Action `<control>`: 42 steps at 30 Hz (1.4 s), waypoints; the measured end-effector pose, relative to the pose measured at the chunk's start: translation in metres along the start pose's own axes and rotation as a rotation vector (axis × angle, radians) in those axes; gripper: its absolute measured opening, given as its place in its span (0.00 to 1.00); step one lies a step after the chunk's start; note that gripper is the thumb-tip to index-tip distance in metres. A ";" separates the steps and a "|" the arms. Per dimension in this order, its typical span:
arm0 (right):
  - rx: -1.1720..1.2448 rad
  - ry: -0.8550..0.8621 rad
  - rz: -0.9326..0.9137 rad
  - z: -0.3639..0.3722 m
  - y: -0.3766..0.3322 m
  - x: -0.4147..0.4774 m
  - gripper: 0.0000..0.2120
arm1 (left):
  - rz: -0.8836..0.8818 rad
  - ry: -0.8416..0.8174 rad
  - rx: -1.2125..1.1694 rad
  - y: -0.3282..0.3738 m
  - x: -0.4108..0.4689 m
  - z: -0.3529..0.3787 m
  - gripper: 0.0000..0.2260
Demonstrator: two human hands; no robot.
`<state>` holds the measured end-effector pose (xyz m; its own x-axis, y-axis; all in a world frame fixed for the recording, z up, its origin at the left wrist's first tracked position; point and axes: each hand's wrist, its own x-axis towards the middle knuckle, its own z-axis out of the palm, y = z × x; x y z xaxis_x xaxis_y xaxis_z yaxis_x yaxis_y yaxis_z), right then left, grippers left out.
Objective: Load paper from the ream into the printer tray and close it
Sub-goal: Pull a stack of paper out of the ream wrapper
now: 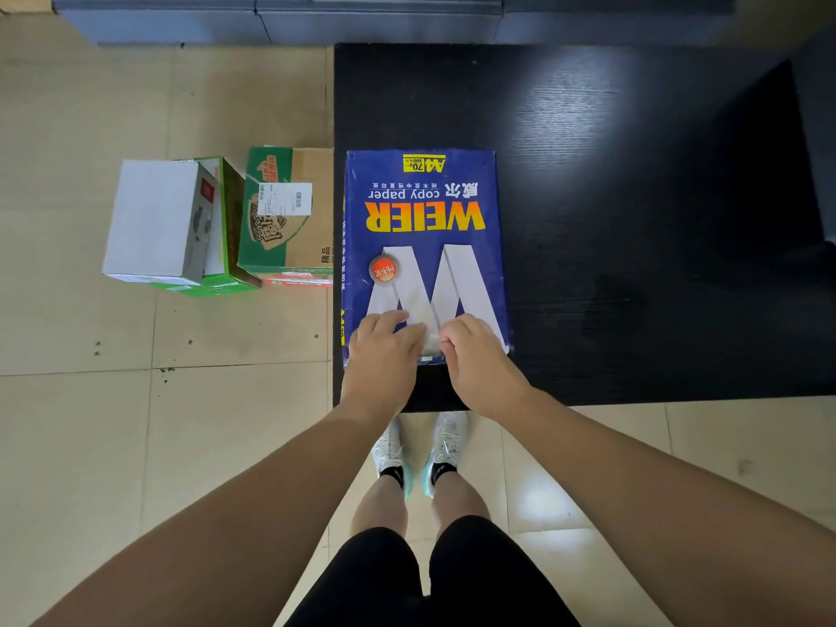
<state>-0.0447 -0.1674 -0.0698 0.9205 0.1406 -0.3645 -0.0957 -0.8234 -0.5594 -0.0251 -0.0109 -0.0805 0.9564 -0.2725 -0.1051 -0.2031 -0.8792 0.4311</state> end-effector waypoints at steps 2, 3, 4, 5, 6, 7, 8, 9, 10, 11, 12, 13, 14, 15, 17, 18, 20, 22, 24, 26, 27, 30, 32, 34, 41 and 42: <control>-0.046 -0.009 0.006 -0.002 -0.002 -0.003 0.06 | 0.025 0.016 -0.016 -0.003 -0.003 0.001 0.06; -0.076 -0.015 0.006 -0.003 -0.003 -0.004 0.06 | 0.028 0.023 -0.011 -0.003 -0.004 0.000 0.06; -0.097 -0.019 0.002 -0.003 -0.004 -0.006 0.06 | 0.031 0.031 0.000 -0.003 -0.005 -0.002 0.05; -0.106 -0.017 -0.005 -0.004 -0.005 -0.008 0.06 | 0.039 0.036 0.008 -0.002 -0.004 -0.005 0.05; -0.104 -0.010 -0.013 -0.003 -0.005 -0.010 0.06 | 0.056 0.037 0.016 -0.001 -0.004 -0.007 0.03; -0.097 -0.004 -0.021 -0.003 -0.006 -0.012 0.06 | 0.082 0.030 0.033 -0.001 -0.004 -0.009 0.03; -0.086 -0.006 -0.025 -0.003 -0.006 -0.015 0.06 | 0.112 0.011 0.064 0.000 -0.005 -0.011 0.03; -0.074 -0.009 -0.021 -0.003 -0.006 -0.017 0.07 | 0.143 -0.015 0.101 -0.001 -0.007 -0.011 0.03; -0.059 -0.013 -0.013 -0.002 -0.005 -0.020 0.07 | 0.166 -0.042 0.130 -0.001 -0.010 -0.011 0.04; -0.047 -0.015 -0.004 0.000 -0.004 -0.022 0.07 | 0.177 -0.065 0.141 -0.002 -0.014 -0.010 0.05; -0.035 -0.015 0.005 0.001 -0.003 -0.025 0.08 | 0.174 -0.083 0.143 -0.001 -0.018 -0.010 0.06; -0.023 -0.018 0.015 0.003 -0.001 -0.028 0.08 | 0.162 -0.095 0.142 0.000 -0.022 -0.009 0.06; -0.012 -0.023 0.027 0.005 0.001 -0.031 0.09 | 0.147 -0.105 0.147 0.002 -0.025 -0.009 0.06; -0.003 -0.031 0.043 0.008 0.003 -0.033 0.09 | 0.139 -0.118 0.162 0.003 -0.027 -0.007 0.06; 0.001 -0.041 0.097 0.013 0.008 -0.038 0.10 | 0.146 -0.164 0.197 0.007 -0.033 -0.006 0.06; -0.006 -0.043 0.134 0.015 0.010 -0.039 0.11 | 0.144 -0.205 0.206 0.008 -0.036 -0.004 0.07; -0.029 -0.066 0.201 0.016 0.013 -0.042 0.12 | 0.107 -0.318 0.231 0.012 -0.042 0.000 0.10; -0.050 -0.105 0.251 0.018 0.014 -0.044 0.12 | 0.038 -0.399 0.271 0.015 -0.043 0.006 0.13; -0.059 -0.120 0.294 0.021 0.013 -0.045 0.13 | -0.063 -0.415 0.252 0.019 -0.042 0.009 0.15; -0.072 -0.121 0.333 0.026 0.011 -0.046 0.13 | -0.147 -0.406 0.215 0.020 -0.043 0.014 0.15; -0.084 -0.120 0.348 0.029 0.010 -0.045 0.13 | -0.181 -0.396 0.195 0.021 -0.043 0.017 0.14; -0.118 -0.079 0.386 0.037 0.007 -0.046 0.13 | -0.281 -0.357 0.101 0.020 -0.045 0.020 0.13; -0.133 -0.036 0.408 0.042 0.005 -0.046 0.13 | -0.336 -0.354 0.067 0.020 -0.045 0.023 0.17; -0.138 0.000 0.421 0.044 0.003 -0.045 0.13 | -0.373 -0.335 0.057 0.021 -0.044 0.025 0.16; -0.009 0.119 0.425 0.032 0.018 -0.049 0.12 | -0.418 -0.312 0.079 0.027 -0.039 0.015 0.16; 0.018 0.128 0.417 0.029 0.022 -0.050 0.13 | -0.415 -0.311 0.079 0.027 -0.038 0.014 0.16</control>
<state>-0.1040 -0.1762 -0.0852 0.8413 -0.2722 -0.4670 -0.4746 -0.7854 -0.3973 -0.0701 -0.0299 -0.0769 0.8548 0.0127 -0.5189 0.1531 -0.9614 0.2287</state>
